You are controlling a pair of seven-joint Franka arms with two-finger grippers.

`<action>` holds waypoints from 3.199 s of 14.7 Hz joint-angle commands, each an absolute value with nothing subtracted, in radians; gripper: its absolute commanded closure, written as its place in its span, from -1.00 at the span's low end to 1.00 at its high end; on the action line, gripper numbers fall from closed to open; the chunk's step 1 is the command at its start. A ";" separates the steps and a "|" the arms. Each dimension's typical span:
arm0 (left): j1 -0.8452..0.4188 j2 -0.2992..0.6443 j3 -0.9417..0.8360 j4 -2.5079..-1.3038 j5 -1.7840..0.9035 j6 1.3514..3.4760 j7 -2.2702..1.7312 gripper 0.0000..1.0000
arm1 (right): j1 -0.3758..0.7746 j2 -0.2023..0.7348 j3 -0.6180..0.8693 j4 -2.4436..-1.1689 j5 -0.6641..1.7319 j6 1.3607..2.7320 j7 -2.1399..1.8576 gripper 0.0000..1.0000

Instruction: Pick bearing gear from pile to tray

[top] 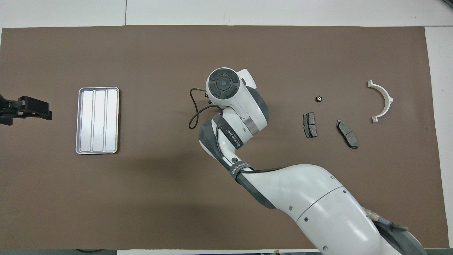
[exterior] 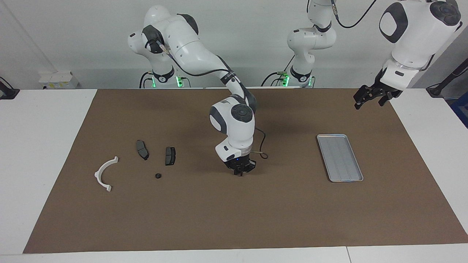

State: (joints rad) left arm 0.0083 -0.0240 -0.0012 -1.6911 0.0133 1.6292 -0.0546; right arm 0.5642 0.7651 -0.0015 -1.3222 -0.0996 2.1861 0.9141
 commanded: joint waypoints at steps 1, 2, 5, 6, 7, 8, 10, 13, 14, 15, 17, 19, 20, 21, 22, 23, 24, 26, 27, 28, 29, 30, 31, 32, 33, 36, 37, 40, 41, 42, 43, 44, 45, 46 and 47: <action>0.006 -0.040 -0.002 -1.697 0.025 1.614 -0.052 -1.00 | 0.551 0.739 0.006 -1.353 -0.095 2.189 0.905 -0.32; 0.006 -0.040 -0.002 -1.697 0.025 1.614 -0.054 -1.00 | 0.543 0.735 0.005 -1.351 -0.095 2.189 0.905 -0.36; 0.006 -0.040 -0.002 -1.697 0.025 1.614 -0.054 -1.00 | 0.499 0.710 0.006 -1.310 -0.098 2.177 0.897 -0.44; 0.006 -0.040 -0.002 -1.698 0.025 1.614 -0.054 -1.00 | 0.488 0.703 0.006 -1.293 -0.101 2.152 0.884 -0.44; 0.006 -0.040 -0.002 -1.697 0.025 1.614 -0.054 -1.00 | 0.467 0.693 0.006 -1.269 -0.100 2.131 0.855 -0.49; 0.006 -0.040 -0.002 -1.697 0.025 1.614 -0.054 -1.00 | 0.441 0.678 0.006 -1.252 -0.092 2.119 0.818 -0.51; 0.006 -0.040 -0.002 -1.697 0.025 1.614 -0.054 -1.00 | 0.387 0.629 0.006 -1.252 -0.060 2.103 0.706 -0.54; 0.006 -0.040 -0.002 -1.697 0.025 1.614 -0.052 -1.00 | 0.309 0.551 0.003 -1.252 -0.061 1.988 0.487 -0.54; 0.006 -0.040 -0.002 -1.697 0.025 1.614 -0.054 -1.00 | 0.276 0.526 0.003 -1.255 -0.060 1.955 0.407 -0.54; 0.006 -0.040 -0.002 -1.697 0.025 1.614 -0.052 -1.00 | 0.237 0.502 0.003 -1.258 -0.060 1.916 0.328 -0.54; 0.006 -0.040 -0.002 -1.697 0.025 1.614 -0.054 -1.00 | 0.169 0.459 0.002 -1.256 -0.069 1.844 0.209 -0.61; 0.006 -0.040 -0.002 -1.697 0.025 1.614 -0.054 -1.00 | 0.100 0.413 0.000 -1.262 -0.072 1.764 0.138 -0.95; 0.006 -0.040 -0.002 -1.697 0.025 1.614 -0.054 -1.00 | 0.068 0.388 -0.002 -1.269 -0.072 1.737 0.103 -0.99; 0.006 -0.040 -0.002 -1.697 0.025 1.614 -0.054 -1.00 | 0.040 0.367 -0.002 -1.278 -0.074 1.708 0.059 -1.00; 0.006 -0.040 -0.002 -1.697 0.025 1.614 -0.054 -1.00 | 0.011 0.351 -0.002 -1.293 -0.074 1.694 -0.001 -1.00; 0.006 -0.040 -0.002 -1.697 0.025 1.614 -0.054 -1.00 | -0.015 0.333 -0.002 -1.333 -0.072 1.690 -0.056 -1.00; 0.006 -0.040 -0.002 -1.697 0.025 1.614 -0.054 -1.00 | -0.026 0.304 0.000 -1.400 -0.068 1.709 -0.076 -1.00; 0.006 -0.040 -0.002 -1.698 0.025 1.614 -0.054 -1.00 | -0.037 0.272 0.002 -1.492 -0.055 1.752 -0.089 -1.00; 0.006 -0.040 -0.002 -1.697 0.025 1.614 -0.054 -1.00 | -0.029 0.267 0.002 -1.523 -0.055 1.759 -0.084 -1.00; 0.006 -0.040 -0.002 -1.697 0.025 1.614 -0.054 -1.00 | -0.023 0.267 0.005 -1.541 -0.051 1.772 -0.078 -1.00; 0.006 -0.040 -0.002 -1.698 0.025 1.614 -0.054 -1.00 | -0.002 0.267 0.005 -1.571 -0.049 1.802 -0.072 -1.00; 0.006 -0.040 -0.002 -1.697 0.025 1.614 -0.054 -1.00 | 0.012 0.268 0.005 -1.587 -0.049 1.837 -0.069 -1.00; 0.006 -0.040 -0.002 -1.697 0.025 1.614 -0.054 -1.00 | 0.015 0.268 0.006 -1.601 -0.049 1.867 -0.063 -1.00; 0.006 -0.040 -0.002 -1.697 0.025 1.614 -0.054 -1.00 | 0.020 0.268 0.006 -1.614 -0.043 1.894 -0.055 -1.00; 0.006 -0.040 -0.002 -1.697 0.025 1.614 -0.054 -1.00 | 0.015 0.267 0.006 -1.630 -0.023 1.922 -0.048 -1.00; 0.006 -0.040 -0.002 -1.697 0.025 1.614 -0.054 -1.00 | 0.018 0.276 0.005 -1.637 0.005 1.945 -0.040 -1.00; 0.006 -0.040 -0.002 -1.697 0.025 1.614 -0.054 -1.00 | 0.020 0.275 0.005 -1.641 0.005 1.945 -0.032 -1.00; 0.006 -0.040 -0.002 -1.697 0.025 1.614 -0.054 -1.00 | 0.020 0.276 0.005 -1.643 0.005 1.945 -0.025 -1.00; 0.006 -0.040 -0.002 -1.697 0.025 1.614 -0.054 -1.00 | 0.020 0.275 0.005 -1.647 0.005 1.947 -0.022 -1.00; 0.006 -0.040 -0.002 -1.697 0.025 1.614 -0.052 -1.00 | 0.020 0.275 0.005 -1.647 0.005 1.947 -0.020 -1.00; 0.006 -0.040 -0.002 -1.697 0.025 1.614 -0.054 -1.00 | 0.020 0.275 0.005 -1.647 0.005 1.948 -0.020 -1.00; 0.006 -0.040 -0.002 -1.697 0.025 1.614 -0.052 -1.00 | 0.020 0.276 0.005 -1.647 0.005 1.960 -0.020 -1.00; 0.006 -0.040 -0.002 -1.697 0.025 1.614 -0.054 -1.00 | 0.018 0.281 0.005 -1.646 0.005 1.970 -0.021 -1.00; 0.006 -0.040 -0.002 -1.697 0.025 1.614 -0.054 -1.00 | 0.017 0.290 0.005 -1.644 0.003 1.974 -0.023 -1.00; 0.006 -0.040 -0.002 -1.697 0.025 1.614 -0.054 -1.00 | 0.017 0.299 0.005 -1.649 0.003 1.991 -0.023 -1.00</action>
